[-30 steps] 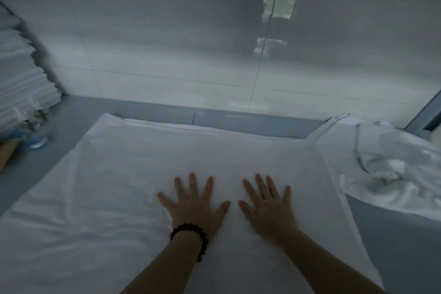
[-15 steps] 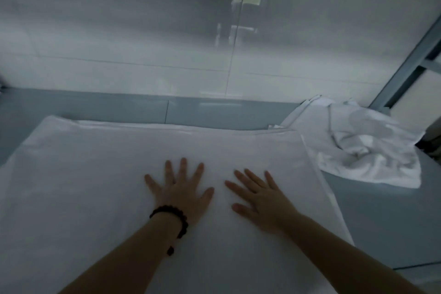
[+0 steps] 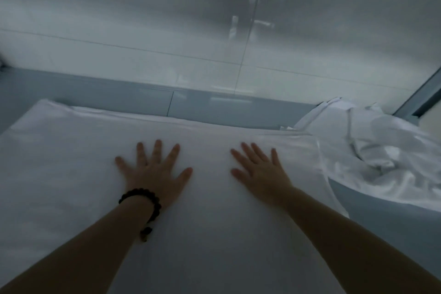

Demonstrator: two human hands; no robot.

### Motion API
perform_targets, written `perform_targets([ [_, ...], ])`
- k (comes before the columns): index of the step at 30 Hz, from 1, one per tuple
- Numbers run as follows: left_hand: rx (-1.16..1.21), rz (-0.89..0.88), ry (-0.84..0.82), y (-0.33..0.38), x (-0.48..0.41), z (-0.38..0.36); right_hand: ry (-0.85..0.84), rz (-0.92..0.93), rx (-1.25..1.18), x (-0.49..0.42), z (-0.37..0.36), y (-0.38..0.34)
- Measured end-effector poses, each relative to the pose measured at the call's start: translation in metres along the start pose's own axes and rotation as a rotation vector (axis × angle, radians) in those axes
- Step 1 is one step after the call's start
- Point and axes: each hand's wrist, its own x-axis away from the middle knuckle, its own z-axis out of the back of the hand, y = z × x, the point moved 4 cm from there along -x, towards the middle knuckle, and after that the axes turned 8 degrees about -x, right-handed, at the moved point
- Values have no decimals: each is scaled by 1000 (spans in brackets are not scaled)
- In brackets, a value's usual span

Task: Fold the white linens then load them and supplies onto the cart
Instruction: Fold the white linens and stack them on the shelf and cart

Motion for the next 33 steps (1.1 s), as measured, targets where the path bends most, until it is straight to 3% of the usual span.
perform_targets([
  [3,-1,6,4,0,2,0,83,-361,81,-22,20,43],
  [5,-3,4,15,1,3,0,141,-457,49,-35,29,32],
  [8,13,11,32,0,2,1,211,-197,-133,-53,13,-56],
  [11,37,-11,7,1,0,0,140,-41,-244,-52,-12,-133],
  [17,13,-176,33,-56,-24,-4,124,-89,-129,-50,-22,-143],
  [25,-49,81,-39,-248,-64,-13,69,-186,-75,-47,-20,-146],
  [29,-19,44,-49,-274,-67,-14,121,-376,-82,-48,-14,-177],
  [31,31,12,2,-272,-69,-12,138,-249,-102,-49,-12,-222],
  [33,144,27,136,-281,-73,-3,74,46,-122,-48,-16,-282],
])
